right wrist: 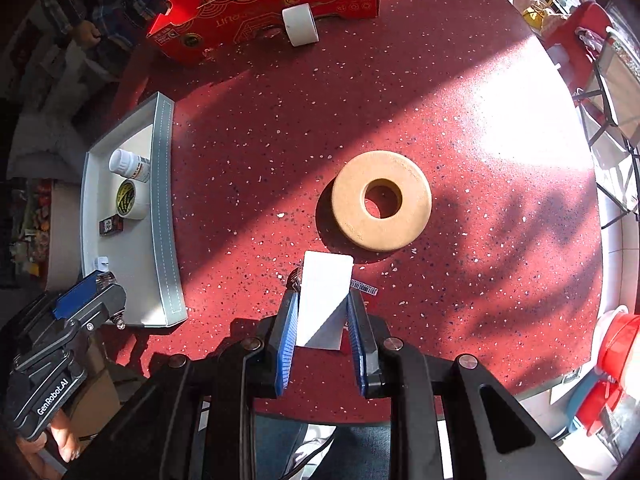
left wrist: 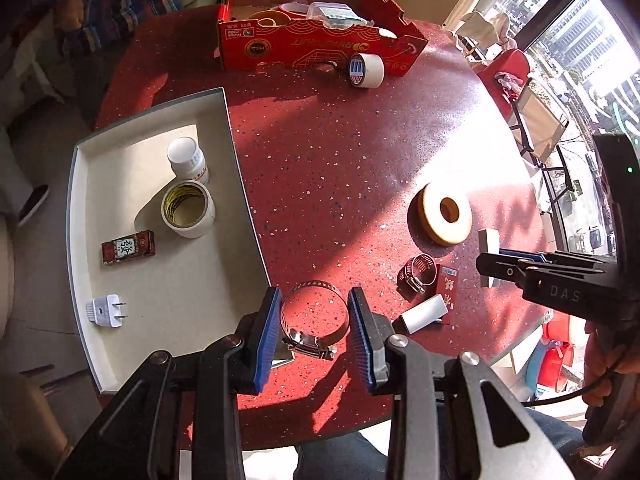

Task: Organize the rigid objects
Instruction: 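Carry the hose clamp with left tool while right tool carries the white block to the tray, then release the hose clamp in the tray while right tool releases the white block there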

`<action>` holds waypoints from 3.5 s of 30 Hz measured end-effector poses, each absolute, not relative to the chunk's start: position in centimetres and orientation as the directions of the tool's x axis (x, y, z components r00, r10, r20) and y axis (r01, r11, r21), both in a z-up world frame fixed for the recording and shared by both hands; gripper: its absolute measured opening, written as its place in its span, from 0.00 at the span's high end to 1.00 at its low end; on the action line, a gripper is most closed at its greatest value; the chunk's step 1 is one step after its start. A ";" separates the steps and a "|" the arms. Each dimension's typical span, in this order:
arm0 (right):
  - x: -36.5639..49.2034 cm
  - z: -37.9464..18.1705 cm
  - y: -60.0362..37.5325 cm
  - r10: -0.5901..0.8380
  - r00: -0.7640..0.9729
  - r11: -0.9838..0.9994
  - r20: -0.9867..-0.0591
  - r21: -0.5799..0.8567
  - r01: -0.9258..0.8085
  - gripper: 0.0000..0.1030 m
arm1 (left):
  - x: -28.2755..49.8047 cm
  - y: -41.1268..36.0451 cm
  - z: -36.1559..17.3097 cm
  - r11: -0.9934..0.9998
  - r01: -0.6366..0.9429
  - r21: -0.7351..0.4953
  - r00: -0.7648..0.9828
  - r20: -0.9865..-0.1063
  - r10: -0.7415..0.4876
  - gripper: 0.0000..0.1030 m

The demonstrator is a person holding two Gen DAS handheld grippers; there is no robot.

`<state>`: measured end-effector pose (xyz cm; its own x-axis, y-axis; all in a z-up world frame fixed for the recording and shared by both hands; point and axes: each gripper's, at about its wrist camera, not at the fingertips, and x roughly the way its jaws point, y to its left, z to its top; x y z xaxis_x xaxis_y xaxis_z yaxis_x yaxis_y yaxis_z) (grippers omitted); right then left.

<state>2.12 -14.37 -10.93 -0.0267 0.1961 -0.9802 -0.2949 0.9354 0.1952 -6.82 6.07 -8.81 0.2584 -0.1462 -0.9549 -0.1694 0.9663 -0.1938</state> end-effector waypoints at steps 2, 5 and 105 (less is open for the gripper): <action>1.9 -10.7 -13.1 0.185 -0.019 0.926 -0.983 0.181 -0.333 0.75 | -7.7 7.7 -8.7 0.960 -0.209 -0.188 0.272 -0.954 -0.127 0.64; 1.4 -10.4 -11.2 0.165 -0.004 0.910 -0.986 0.153 -0.385 0.75 | -8.8 9.3 -9.0 0.952 -0.249 -0.177 0.283 -0.954 -0.103 0.64; -2.4 -14.1 11.0 0.113 -0.094 0.632 -0.989 0.145 -0.761 0.75 | -10.5 19.2 -16.8 0.895 -0.439 -0.076 0.145 -0.989 -0.013 0.60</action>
